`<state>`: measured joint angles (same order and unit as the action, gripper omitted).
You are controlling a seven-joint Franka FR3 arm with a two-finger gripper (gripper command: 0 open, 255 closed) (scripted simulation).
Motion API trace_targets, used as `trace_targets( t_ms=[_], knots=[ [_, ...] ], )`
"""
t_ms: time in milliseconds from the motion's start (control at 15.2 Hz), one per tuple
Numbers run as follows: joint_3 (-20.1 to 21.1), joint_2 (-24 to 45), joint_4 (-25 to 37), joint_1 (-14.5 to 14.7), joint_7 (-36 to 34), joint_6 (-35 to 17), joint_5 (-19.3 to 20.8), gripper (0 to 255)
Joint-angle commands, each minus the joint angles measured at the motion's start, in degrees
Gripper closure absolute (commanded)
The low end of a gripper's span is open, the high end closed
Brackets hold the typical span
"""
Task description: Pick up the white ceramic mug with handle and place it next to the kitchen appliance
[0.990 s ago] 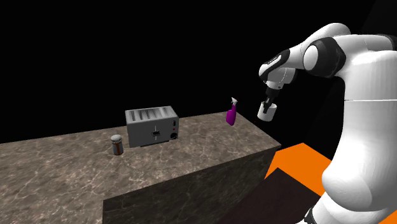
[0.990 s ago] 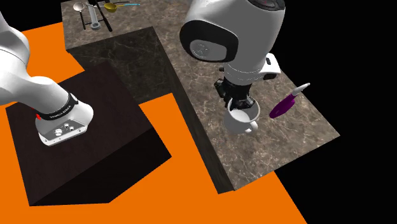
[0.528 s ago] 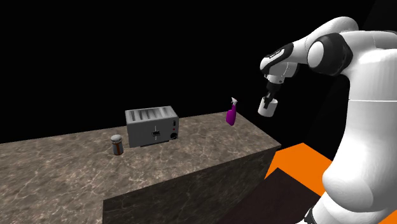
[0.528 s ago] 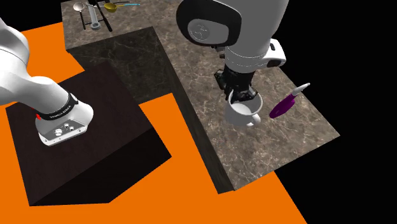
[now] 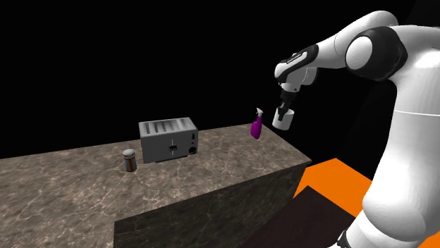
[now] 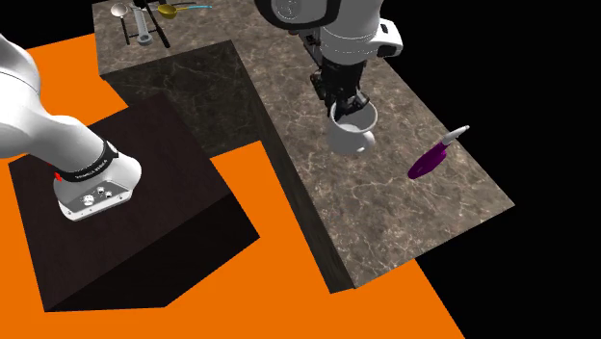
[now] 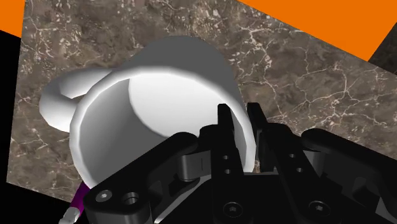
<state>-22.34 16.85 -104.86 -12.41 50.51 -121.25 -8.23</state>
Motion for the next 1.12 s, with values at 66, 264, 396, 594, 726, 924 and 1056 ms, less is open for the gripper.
trace_targets(
  t_ms=[66, 264, 396, 594, 726, 924, 1056],
  knots=[
    [1.11, -1.21, -1.39, 2.84, -4.28, -0.48, 0.89, 255],
    [2.31, -1.92, -2.21, 5.48, -8.36, -0.82, 1.59, 255],
    [3.15, -2.13, -2.42, 7.18, -11.04, -0.93, 1.97, 255],
    [4.45, -2.09, -2.22, 9.64, -15.01, -0.93, 2.41, 255],
    [5.33, -1.81, -1.75, 11.23, -17.6, -0.82, 2.63, 255],
    [6.64, -1.02, -0.53, 13.54, -21.4, -0.49, 2.88, 255],
    [7.5, -0.25, 0.64, 15.04, -23.87, -0.15, 3.01, 255]
  ],
)
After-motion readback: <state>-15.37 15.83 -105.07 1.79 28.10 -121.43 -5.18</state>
